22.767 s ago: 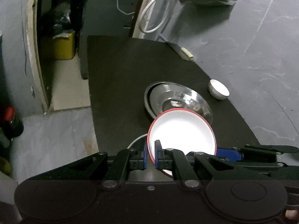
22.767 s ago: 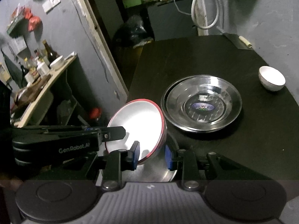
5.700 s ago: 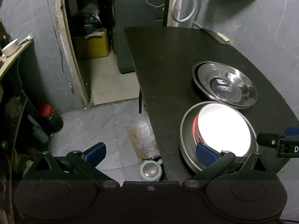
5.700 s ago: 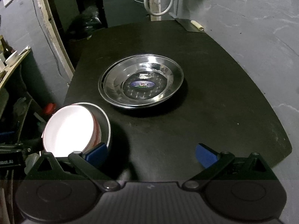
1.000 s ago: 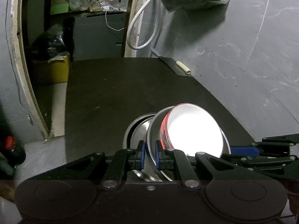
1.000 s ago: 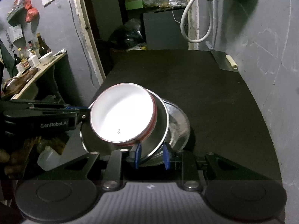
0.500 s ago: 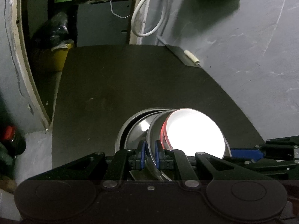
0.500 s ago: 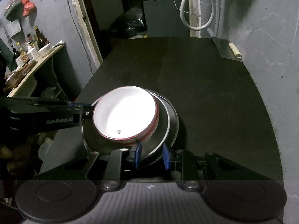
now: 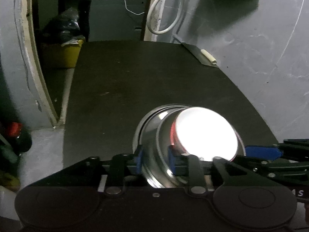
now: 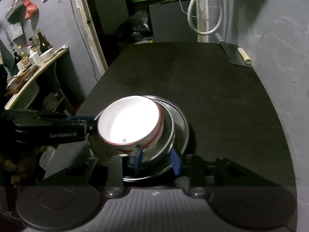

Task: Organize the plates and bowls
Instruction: 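Lift the steel bowl with both tools and carry it over the steel plates, then lower the steel bowl onto the plate stack and open both tools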

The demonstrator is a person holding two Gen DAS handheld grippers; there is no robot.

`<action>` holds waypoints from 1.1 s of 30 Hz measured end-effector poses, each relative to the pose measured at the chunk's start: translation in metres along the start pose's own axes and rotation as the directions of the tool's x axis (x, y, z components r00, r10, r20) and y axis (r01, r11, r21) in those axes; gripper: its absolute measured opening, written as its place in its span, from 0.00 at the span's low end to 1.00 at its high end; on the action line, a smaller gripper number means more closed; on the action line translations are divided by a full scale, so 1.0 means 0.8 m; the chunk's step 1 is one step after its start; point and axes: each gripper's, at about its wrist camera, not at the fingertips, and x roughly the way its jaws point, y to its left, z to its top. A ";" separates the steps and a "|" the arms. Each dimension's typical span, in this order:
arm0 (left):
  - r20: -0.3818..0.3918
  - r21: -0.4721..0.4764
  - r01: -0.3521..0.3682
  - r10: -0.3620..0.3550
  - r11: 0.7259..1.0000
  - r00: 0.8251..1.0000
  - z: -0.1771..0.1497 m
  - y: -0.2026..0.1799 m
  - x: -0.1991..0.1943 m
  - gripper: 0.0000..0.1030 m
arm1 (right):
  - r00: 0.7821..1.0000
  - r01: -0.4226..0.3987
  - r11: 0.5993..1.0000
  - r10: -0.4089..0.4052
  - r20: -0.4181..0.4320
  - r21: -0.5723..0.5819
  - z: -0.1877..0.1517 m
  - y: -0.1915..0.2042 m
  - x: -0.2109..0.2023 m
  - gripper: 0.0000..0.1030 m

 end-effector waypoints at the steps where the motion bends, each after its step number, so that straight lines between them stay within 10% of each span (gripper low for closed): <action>1: 0.004 -0.004 -0.003 0.003 1.000 1.000 -0.001 0.002 -0.003 0.43 | 1.000 0.004 1.000 -0.004 0.003 0.006 -0.002 0.001 -0.002 0.46; 9: 0.068 0.001 -0.032 0.032 0.999 0.997 -0.020 0.013 -0.038 0.89 | 0.998 0.051 0.997 -0.053 0.038 0.062 -0.019 0.012 -0.022 0.69; 20: 0.114 0.063 -0.036 0.029 0.997 0.993 -0.070 0.039 -0.082 0.99 | 0.989 0.094 0.986 -0.108 0.100 0.138 -0.066 0.041 -0.063 0.96; 33: 0.096 0.135 -0.057 0.044 0.989 0.994 -0.114 0.055 -0.110 0.99 | 0.986 0.140 0.976 -0.153 0.072 0.166 -0.107 0.075 -0.077 1.00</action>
